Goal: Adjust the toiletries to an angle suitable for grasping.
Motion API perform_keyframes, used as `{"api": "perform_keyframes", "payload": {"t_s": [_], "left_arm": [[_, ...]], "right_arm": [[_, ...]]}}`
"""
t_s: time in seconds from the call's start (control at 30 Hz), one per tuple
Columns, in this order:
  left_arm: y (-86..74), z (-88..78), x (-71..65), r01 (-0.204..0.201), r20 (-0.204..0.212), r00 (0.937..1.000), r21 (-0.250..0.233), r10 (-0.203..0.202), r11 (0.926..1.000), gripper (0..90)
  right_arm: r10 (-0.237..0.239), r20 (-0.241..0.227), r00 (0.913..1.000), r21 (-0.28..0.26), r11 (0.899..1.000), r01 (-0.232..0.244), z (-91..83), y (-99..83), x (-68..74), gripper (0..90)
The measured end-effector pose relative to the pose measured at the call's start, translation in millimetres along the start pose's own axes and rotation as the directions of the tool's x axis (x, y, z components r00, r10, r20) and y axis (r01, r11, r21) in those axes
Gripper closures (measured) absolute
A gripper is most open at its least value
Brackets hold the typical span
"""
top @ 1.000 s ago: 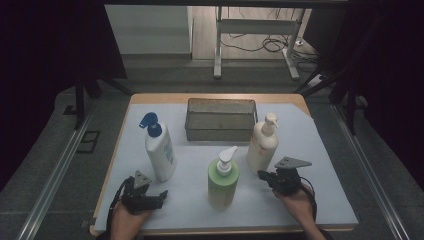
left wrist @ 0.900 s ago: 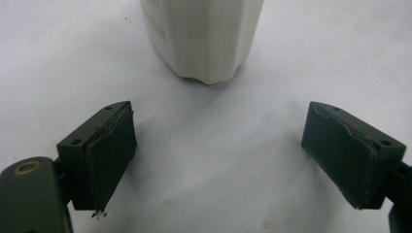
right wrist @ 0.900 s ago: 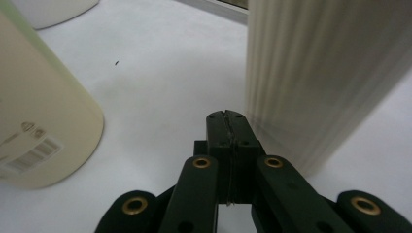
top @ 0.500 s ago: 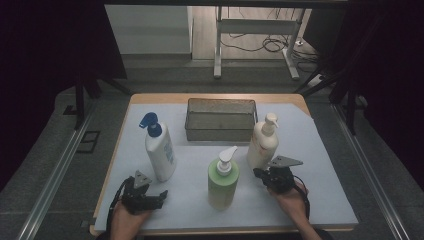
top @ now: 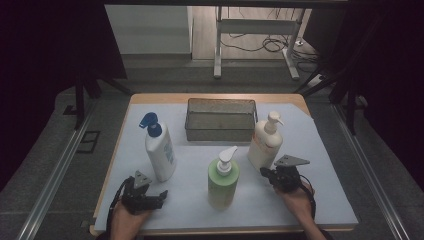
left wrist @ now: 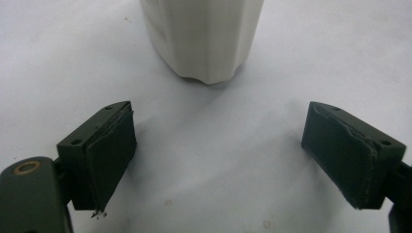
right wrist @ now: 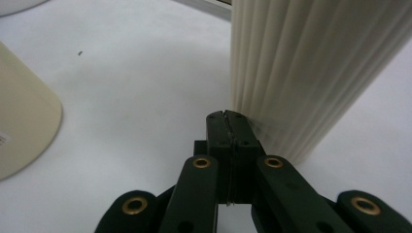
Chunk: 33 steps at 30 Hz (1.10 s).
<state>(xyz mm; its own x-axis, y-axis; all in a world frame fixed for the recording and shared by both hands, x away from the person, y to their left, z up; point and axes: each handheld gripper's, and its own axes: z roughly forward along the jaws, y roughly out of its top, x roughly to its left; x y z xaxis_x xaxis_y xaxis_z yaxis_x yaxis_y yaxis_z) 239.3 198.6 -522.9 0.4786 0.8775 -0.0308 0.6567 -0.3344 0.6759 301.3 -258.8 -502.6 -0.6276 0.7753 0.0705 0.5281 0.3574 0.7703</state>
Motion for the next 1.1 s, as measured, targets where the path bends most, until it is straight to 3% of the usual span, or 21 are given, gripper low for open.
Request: {"api": "perform_keyframes", "payload": {"t_s": [0.13,0.33,0.8,1.1], "left_arm": [[0.0,0.0,0.0,0.0,0.0,1.0,0.0,0.0,1.0,12.3],[0.0,0.0,0.0,0.0,0.0,1.0,0.0,0.0,1.0,12.4],[-0.2,0.0,0.0,0.001,0.001,1.0,-0.001,-0.001,1.0,12.3],[-0.2,0.1,0.1,0.001,0.001,1.0,-0.002,-0.001,1.0,12.3]], "right_arm": [[0.009,-0.003,1.0,0.007,1.0,-0.009,-0.7,-2.1,-2.6,88.9],[0.001,-0.014,0.9999,0.0,1.0,-0.001,-5.6,-1.1,1.9,80.0],[0.031,-0.019,0.9993,-0.011,0.999,-0.031,-38.8,0.2,0.3,42.5],[0.022,0.013,0.9997,-0.044,0.999,-0.021,-53.6,18.8,-3.0,38.4]]}}
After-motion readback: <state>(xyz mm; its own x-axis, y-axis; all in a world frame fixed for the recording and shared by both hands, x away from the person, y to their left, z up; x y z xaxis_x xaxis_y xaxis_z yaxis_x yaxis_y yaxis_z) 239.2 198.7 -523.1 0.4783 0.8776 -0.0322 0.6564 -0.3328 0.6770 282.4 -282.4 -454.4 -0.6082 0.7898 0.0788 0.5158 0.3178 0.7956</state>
